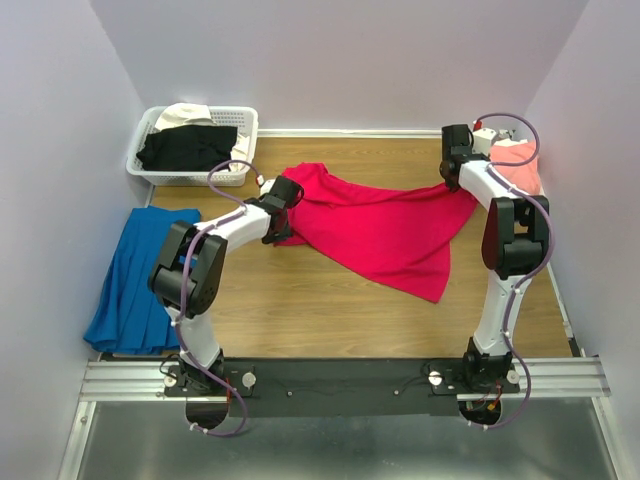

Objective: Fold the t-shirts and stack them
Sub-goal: Flatten out the tshirt

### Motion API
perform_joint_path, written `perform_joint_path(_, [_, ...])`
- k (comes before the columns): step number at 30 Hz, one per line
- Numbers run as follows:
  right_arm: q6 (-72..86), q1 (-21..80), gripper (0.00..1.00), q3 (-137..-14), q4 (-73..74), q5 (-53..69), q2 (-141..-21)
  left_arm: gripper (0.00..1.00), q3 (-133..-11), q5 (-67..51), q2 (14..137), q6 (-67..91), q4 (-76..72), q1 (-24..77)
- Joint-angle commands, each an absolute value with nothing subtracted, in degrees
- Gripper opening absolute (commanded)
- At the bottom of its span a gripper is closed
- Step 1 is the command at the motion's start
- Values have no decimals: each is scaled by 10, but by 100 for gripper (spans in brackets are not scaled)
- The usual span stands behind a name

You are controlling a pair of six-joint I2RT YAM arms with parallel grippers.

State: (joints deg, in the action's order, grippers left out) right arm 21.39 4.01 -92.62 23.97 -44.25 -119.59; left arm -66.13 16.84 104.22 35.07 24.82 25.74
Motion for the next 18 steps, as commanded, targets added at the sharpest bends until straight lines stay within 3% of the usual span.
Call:
perform_joint_path(1, [218,36,1,-932,233,-444,-1195,0,-699,228,1035,371,310,259])
perform_joint_path(18, [206,33,1,-925,233,-460,-1100,0,-935,418,848,366,506,224])
